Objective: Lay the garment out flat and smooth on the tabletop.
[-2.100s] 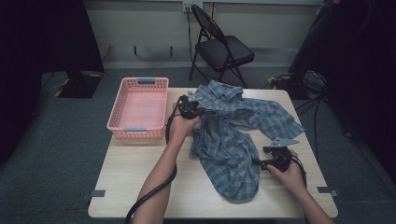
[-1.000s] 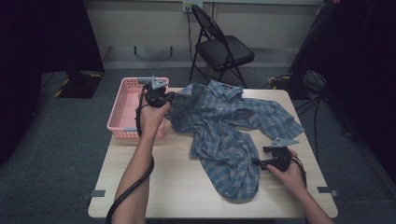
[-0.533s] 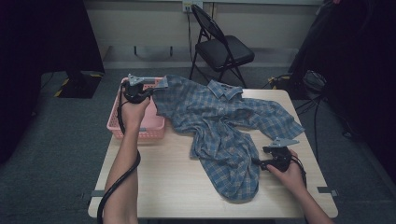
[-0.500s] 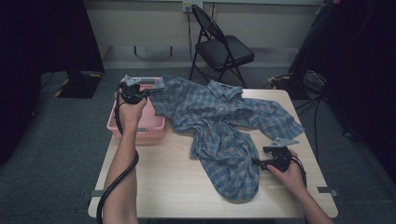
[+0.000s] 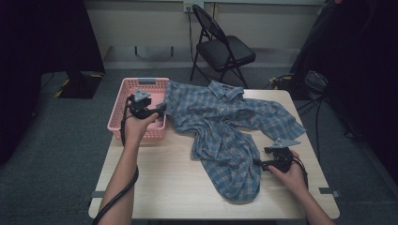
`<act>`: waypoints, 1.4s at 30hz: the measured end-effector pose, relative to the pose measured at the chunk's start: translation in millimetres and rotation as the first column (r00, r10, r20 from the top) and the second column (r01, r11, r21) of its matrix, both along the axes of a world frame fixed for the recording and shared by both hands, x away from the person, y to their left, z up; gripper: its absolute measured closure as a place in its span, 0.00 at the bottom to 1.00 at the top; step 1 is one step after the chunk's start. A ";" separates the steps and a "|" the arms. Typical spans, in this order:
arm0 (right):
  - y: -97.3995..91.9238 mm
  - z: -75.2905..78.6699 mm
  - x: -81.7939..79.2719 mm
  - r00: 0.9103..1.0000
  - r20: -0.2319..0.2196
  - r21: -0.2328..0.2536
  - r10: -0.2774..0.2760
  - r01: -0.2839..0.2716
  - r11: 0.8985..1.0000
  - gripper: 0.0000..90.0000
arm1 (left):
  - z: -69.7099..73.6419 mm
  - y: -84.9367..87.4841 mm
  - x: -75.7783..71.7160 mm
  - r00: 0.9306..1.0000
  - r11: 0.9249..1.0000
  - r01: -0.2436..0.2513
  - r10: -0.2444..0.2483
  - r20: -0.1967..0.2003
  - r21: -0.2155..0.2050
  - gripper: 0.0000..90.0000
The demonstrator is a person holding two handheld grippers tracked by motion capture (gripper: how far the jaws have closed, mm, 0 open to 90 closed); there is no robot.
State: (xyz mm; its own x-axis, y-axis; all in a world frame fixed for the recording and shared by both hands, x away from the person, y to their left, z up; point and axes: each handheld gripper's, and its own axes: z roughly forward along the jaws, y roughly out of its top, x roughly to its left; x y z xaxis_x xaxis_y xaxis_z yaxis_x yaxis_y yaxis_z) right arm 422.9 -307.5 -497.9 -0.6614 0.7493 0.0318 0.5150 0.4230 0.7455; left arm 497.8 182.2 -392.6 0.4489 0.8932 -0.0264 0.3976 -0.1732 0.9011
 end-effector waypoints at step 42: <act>0.0 0.0 0.0 1.000 0.000 0.000 0.000 0.000 1.000 0.24 | -105.9 -124.7 -73.0 0.914 0.908 0.381 -0.342 -0.219 0.173 0.21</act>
